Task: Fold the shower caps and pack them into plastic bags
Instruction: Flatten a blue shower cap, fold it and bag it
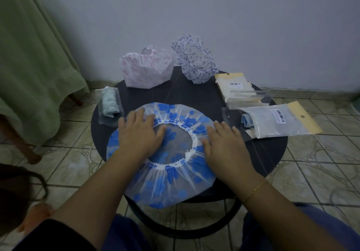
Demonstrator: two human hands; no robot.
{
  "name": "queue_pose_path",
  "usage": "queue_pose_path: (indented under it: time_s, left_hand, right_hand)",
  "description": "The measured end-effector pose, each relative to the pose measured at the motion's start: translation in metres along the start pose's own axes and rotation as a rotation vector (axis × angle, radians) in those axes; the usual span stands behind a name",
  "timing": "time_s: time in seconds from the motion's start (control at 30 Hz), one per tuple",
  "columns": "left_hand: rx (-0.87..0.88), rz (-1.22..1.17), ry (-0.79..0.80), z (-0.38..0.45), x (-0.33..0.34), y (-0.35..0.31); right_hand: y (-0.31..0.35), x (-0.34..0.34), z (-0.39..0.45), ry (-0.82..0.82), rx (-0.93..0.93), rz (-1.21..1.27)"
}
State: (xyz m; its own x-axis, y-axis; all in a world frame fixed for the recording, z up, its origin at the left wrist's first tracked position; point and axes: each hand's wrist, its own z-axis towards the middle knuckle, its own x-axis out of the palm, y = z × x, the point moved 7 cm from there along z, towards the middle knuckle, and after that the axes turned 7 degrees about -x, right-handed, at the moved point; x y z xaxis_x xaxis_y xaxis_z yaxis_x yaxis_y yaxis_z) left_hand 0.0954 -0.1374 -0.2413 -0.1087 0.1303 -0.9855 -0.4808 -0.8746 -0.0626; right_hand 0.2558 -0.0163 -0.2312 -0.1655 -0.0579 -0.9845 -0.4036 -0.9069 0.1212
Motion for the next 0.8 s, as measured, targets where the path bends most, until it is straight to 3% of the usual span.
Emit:
queue_pose_path:
  time_s: [0.17, 0.27, 0.43, 0.67, 0.73, 0.8]
  left_hand:
    - [0.093, -0.019, 0.284, -0.003, 0.036, -0.011]
    - [0.077, -0.011, 0.3, -0.001, 0.039, -0.011]
    - [0.08, -0.02, 0.306, 0.001, 0.04, -0.012]
    - [0.179, -0.582, 0.243, -0.006, -0.002, -0.004]
    - [0.224, -0.506, 0.283, -0.015, -0.009, 0.007]
    - [0.257, -0.323, 0.446, -0.029, -0.002, 0.02]
  right_hand:
    - [0.014, 0.023, -0.004, 0.165, -0.048, 0.089]
    - [0.011, 0.041, -0.009, 0.258, -0.036, 0.098]
    - [0.007, 0.045, -0.008, 0.27, -0.039, 0.081]
    - [-0.014, 0.035, -0.009, 0.284, -0.014, 0.077]
    - [-0.019, 0.027, -0.009, 0.247, 0.023, 0.078]
    - [-0.018, 0.023, -0.009, 0.217, 0.027, 0.098]
